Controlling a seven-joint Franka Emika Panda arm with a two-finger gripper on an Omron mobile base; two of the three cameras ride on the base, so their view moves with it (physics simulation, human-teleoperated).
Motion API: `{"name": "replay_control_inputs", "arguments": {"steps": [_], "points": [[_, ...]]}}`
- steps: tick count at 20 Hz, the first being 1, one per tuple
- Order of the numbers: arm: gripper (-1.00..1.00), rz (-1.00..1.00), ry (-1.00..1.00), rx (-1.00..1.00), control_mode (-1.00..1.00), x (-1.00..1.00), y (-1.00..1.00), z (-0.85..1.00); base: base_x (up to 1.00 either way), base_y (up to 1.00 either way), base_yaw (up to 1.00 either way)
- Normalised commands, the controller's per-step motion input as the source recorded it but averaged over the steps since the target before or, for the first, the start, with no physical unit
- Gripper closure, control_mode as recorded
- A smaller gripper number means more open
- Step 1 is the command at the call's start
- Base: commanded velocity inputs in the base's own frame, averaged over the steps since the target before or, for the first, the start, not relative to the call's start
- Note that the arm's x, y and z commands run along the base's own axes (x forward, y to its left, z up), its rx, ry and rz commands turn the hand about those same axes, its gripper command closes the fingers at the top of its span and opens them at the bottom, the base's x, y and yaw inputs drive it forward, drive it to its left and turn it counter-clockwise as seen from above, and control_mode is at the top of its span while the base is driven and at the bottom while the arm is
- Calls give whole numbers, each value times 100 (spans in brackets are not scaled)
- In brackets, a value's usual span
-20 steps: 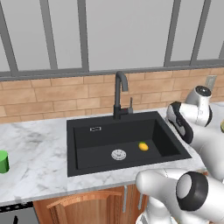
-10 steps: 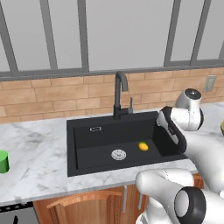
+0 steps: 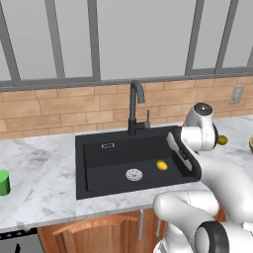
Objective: Remove the lemon and orange from the sink. Then move the bowl and cup from the counter to the sink for washing.
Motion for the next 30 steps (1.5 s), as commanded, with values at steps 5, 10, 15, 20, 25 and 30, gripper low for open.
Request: {"name": "replay_control_inputs", "arguments": {"steps": [5,10,15,20,25,30], "points": [[-100,-1,-1,-2,-100,3,27,-11,0,0,0],[-100,0,0,0,-100,4,13,-15,0,0,0],[-100,0,0,0,-100,8,13,-16,0,0,0],[-100,0,-7,0,-100,4,1,-14,0,0,0],[-100,0,-6,0,-100,5,0,-15,0,0,0],[-100,0,-12,0,-100,0,0,-13,0,0,0]]}}
